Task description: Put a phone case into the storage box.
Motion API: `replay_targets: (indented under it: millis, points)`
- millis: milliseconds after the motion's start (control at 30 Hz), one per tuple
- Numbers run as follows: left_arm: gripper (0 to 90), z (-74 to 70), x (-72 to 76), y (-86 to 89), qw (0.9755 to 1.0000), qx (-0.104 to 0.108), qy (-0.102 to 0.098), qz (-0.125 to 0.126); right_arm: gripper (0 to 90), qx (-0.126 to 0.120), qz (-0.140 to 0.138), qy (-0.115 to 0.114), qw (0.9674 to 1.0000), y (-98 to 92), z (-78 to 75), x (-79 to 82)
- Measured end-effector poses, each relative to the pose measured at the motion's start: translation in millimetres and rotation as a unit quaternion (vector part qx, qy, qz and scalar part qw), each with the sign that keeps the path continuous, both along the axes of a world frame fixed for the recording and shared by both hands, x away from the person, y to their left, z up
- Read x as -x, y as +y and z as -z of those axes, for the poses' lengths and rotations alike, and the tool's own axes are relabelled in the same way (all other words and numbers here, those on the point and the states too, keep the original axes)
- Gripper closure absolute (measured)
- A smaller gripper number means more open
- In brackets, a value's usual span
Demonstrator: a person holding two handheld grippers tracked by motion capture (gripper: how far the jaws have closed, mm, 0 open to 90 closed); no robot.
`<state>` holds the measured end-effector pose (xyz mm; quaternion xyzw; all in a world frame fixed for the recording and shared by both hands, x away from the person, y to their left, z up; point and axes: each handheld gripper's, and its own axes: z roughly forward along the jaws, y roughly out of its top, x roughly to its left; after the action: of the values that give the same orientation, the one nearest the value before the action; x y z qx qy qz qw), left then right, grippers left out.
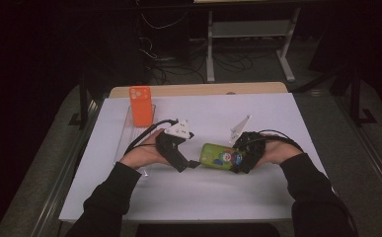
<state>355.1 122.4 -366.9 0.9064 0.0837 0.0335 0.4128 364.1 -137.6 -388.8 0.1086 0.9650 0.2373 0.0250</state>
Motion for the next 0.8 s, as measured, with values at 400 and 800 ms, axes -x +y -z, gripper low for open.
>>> replay_targets:
  millis: [400,800]
  points:
    - [0.0,10.2,9.5,-14.3,0.9985,-0.031,0.005,0.044,15.2,0.011,-0.042,-0.002,0.9991,22.9,-0.8,13.6]
    - [0.0,23.0,16.2,-27.7,0.9955,-0.062,0.004,0.071,15.1,-0.002,-0.068,-0.009,0.9976,35.9,-8.3,23.3]
